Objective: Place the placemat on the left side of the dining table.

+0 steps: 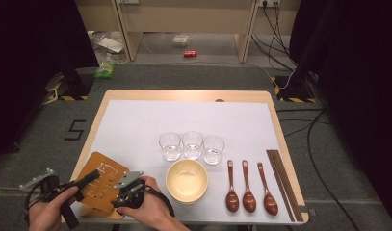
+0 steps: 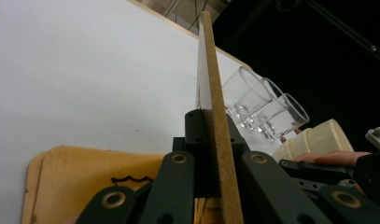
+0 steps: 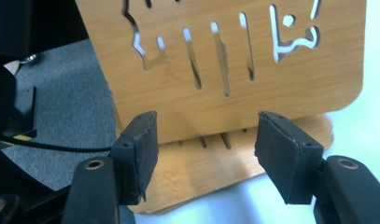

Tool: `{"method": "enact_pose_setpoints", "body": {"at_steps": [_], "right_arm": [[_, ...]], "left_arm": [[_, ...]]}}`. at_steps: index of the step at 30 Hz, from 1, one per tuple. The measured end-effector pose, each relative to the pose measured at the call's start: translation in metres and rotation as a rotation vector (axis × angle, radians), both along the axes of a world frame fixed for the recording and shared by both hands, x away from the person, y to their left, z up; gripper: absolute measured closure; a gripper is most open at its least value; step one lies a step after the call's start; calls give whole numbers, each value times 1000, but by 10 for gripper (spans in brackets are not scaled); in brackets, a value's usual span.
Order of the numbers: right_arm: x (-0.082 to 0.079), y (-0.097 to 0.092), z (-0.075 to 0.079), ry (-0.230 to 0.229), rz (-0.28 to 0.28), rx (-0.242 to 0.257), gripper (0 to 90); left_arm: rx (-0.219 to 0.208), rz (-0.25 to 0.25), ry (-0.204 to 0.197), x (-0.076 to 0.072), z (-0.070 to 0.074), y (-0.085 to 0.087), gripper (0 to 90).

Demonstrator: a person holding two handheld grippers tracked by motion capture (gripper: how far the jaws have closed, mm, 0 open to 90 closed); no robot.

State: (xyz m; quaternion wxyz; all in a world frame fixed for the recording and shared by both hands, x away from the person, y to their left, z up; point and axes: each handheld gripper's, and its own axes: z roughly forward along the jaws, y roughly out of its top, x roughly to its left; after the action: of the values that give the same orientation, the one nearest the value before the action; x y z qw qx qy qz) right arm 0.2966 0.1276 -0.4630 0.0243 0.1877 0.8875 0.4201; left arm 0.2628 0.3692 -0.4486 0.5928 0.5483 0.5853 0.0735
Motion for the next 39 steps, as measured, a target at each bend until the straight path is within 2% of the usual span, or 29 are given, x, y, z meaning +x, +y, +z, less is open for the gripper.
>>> {"method": "enact_pose_setpoints", "body": {"at_steps": [6,14,22,32,39], "right_arm": [[-2,-5,20,-55,-9,48,410],[-1,-13,43,-114,-24,77,417],[2,-19,54,-126,-36,95,419],[9,-33,72,-143,-78,127,426],[14,-45,77,-142,-105,141,429]], "left_arm": [[15,7,-40,0,11,-2,859],[30,27,-57,5,15,0,859],[46,49,-71,10,20,2,859],[55,68,-78,21,23,3,860],[67,81,-80,30,26,3,859]]}}
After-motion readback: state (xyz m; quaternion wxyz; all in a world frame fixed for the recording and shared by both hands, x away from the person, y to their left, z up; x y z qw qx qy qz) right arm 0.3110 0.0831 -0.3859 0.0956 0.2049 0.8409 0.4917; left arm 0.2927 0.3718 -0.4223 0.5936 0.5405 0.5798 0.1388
